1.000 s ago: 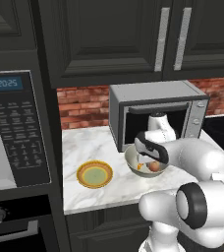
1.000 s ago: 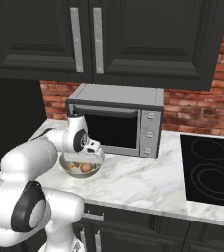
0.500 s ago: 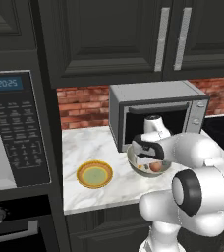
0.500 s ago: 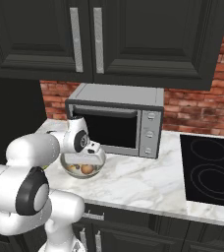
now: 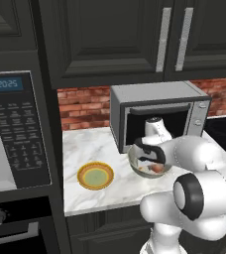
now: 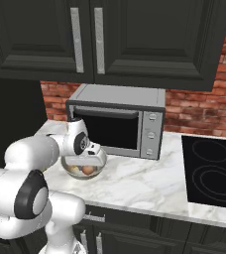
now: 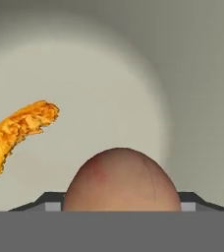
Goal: Remove the peach from the bowl and place it on the small plate. Then place the bowl with only the shrimp in the microwave, close the door, and press the start button to microwave the shrimp.
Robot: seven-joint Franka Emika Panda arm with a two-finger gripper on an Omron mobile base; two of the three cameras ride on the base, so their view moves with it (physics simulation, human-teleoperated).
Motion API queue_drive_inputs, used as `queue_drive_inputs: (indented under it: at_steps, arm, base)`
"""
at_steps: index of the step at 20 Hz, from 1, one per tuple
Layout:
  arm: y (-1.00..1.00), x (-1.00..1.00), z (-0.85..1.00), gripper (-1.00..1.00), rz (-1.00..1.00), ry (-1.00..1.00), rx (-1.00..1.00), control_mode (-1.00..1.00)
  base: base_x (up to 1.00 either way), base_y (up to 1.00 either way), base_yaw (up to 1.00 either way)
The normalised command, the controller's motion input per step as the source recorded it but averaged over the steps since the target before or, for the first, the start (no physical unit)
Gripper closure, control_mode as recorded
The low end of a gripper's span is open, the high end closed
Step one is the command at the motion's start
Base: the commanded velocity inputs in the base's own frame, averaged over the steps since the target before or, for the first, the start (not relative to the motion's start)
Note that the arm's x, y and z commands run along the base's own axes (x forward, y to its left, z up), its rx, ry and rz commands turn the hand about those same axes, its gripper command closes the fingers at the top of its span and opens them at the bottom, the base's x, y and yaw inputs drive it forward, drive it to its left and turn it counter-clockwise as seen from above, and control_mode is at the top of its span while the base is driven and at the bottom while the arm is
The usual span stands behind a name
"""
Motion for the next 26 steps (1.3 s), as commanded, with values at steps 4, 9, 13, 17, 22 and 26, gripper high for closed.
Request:
queue_drive_inputs:
  at_steps: [4,9,13,17,22,26]
  arm:
    - [0.03,-0.23,0.72,1.0,0.0,-0.15,0.0,-1.0]
    - [0.51,-0.45,0.93,1.0,0.01,-0.13,-0.01,-1.0]
    - [0.98,-0.29,0.51,1.0,0.08,0.03,-0.04,-1.0]
    - [1.0,-0.11,0.26,1.0,0.1,0.12,-0.08,-1.0]
    - [1.0,0.03,0.07,1.0,0.05,0.2,-0.11,-1.0]
    - [0.99,0.36,-0.25,1.0,0.04,0.31,-0.12,-1.0]
  base:
    - [0.0,0.0,0.0]
    - [0.0,0.0,0.0]
    - [0.0,0.0,0.0]
    - [0.0,0.0,0.0]
    - [0.0,0.0,0.0]
    - [0.0,0.0,0.0]
